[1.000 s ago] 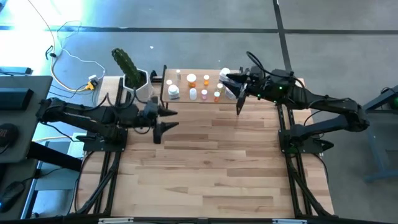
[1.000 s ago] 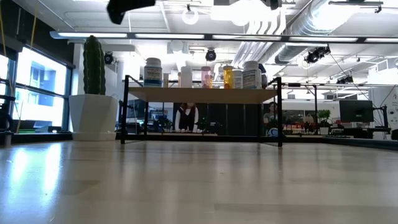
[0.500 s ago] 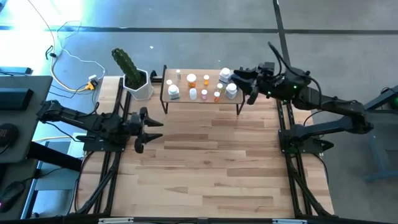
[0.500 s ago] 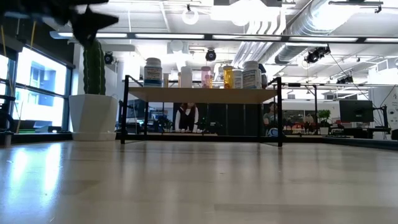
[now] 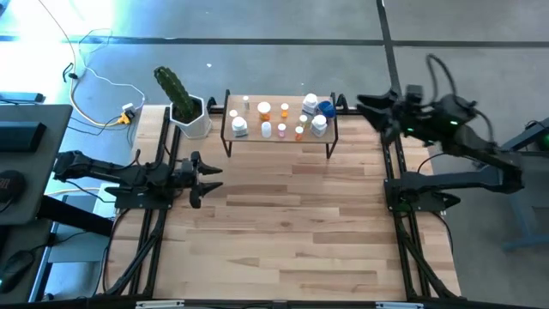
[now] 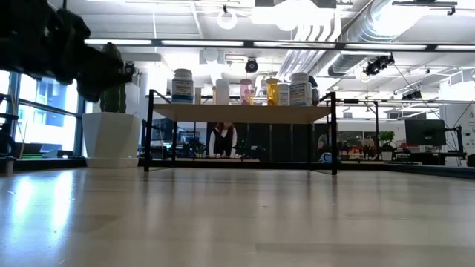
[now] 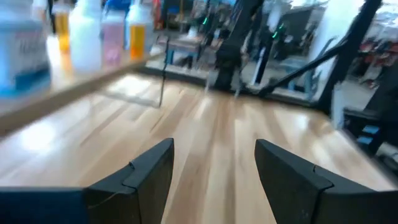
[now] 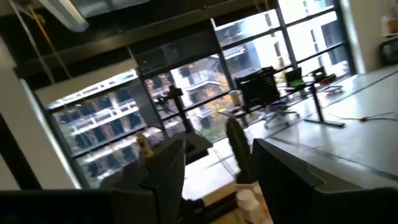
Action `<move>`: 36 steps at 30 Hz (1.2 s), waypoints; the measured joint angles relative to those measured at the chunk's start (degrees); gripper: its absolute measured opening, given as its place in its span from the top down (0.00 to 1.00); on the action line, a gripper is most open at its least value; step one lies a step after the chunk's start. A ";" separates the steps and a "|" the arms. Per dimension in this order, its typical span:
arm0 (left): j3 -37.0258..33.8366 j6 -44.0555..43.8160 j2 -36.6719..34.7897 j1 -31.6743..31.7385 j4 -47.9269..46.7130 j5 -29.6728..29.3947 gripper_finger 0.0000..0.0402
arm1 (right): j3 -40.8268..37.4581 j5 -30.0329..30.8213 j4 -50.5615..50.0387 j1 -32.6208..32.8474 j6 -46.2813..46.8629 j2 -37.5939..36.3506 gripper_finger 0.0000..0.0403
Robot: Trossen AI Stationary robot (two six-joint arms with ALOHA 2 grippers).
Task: Pick and place medicine bottles onto shelf by color
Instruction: Return to Home Position
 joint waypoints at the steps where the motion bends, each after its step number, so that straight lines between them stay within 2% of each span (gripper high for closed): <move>1: -0.25 -0.49 0.01 0.74 -1.09 0.42 0.46 | 0.00 0.99 -2.23 0.13 -0.69 -1.85 0.56; 5: -0.22 -2.62 0.37 3.38 -1.99 3.43 0.48 | -0.35 6.67 -9.92 1.69 -4.85 -8.84 0.56; 7: -0.20 -2.59 0.33 4.34 -1.09 3.73 0.50 | -3.01 8.80 -8.94 2.80 -7.20 -12.42 0.56; 16: -0.16 -1.10 0.37 6.97 -1.93 2.90 0.51 | -30.75 8.59 10.37 6.87 -6.61 -24.41 0.56; 26: -0.16 -1.10 0.39 7.05 -1.93 2.42 0.51 | -50.05 8.67 21.25 9.00 -4.47 -27.12 0.56; 36: -0.16 -1.10 0.39 7.05 -1.92 2.45 0.51 | -60.52 8.76 26.02 9.03 1.23 -29.99 0.56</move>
